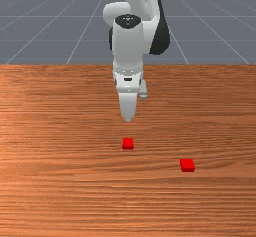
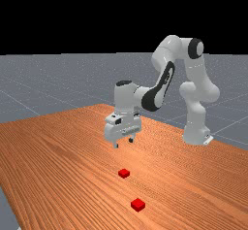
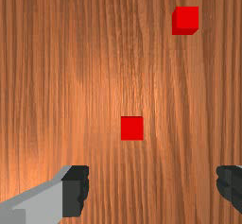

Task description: Stack all the cube

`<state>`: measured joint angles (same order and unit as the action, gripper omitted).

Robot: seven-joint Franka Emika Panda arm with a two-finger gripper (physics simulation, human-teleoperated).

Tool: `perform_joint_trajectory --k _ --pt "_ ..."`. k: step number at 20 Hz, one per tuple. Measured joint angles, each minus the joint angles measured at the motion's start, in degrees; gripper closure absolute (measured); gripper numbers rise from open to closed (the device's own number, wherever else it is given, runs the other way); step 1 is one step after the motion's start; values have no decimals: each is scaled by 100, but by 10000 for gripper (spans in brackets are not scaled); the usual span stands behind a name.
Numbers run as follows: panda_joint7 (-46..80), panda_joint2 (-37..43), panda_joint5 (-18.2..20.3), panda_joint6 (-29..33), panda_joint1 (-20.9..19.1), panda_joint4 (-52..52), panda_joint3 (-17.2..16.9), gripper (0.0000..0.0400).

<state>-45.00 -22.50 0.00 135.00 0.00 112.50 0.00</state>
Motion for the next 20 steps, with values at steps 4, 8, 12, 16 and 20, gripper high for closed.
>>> perform_joint_trajectory --k 4,8,12,16,20 --pt "209 32 54 -30 5 28 -42 34" --pt "1688 718 243 -370 -51 721 -469 255" --pt "5358 998 867 -848 -116 876 -1016 380" --pt "6968 987 1317 -923 -74 874 -1140 397" --pt "7158 768 1454 -803 -70 814 -1123 400"
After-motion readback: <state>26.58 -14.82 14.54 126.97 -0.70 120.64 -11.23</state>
